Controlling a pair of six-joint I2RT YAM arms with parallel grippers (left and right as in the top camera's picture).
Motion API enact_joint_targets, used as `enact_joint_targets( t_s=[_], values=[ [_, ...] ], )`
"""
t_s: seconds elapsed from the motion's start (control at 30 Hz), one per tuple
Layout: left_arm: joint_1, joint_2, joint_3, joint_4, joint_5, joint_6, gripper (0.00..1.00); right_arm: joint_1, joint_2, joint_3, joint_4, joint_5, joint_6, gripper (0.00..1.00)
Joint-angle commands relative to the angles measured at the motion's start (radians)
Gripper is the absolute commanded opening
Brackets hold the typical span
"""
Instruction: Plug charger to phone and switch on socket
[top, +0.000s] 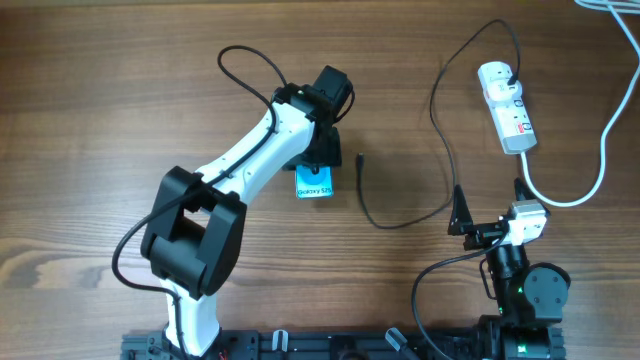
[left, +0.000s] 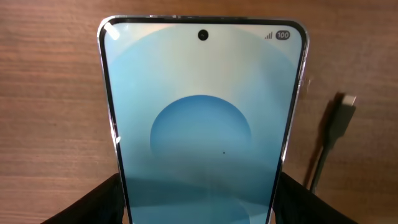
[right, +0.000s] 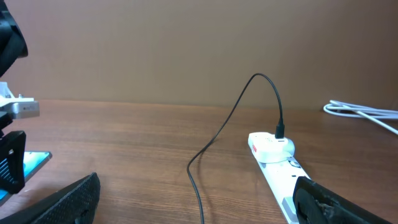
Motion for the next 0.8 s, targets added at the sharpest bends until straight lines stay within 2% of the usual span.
enact_joint_targets(
  t_s=[0.0,0.17,0.33,0.43,0.77],
  values=[
    [-0.004,-0.026,0.019,-0.015,0.129,-0.016,0.66,0.006,-0.002,-0.001,0.003,0.008,0.010,1.00],
    [0.037,-0.026,0.019,-0.014,0.277,-0.015,0.66,0.006,-0.003,-0.001,0.002,0.008,0.010,1.00],
    [0.127,-0.026,0.020,-0.014,0.522,-0.007,0.66,0.006,-0.002,-0.001,0.002,0.008,0.010,1.00],
    [0.190,-0.026,0.019,-0.008,0.720,0.045,0.66,0.006,-0.003,-0.001,0.002,0.008,0.010,1.00],
    [0.402,-0.026,0.019,0.037,1.313,0.044,0.65,0.006,-0.003,-0.001,0.003,0.008,0.011,1.00]
  ],
)
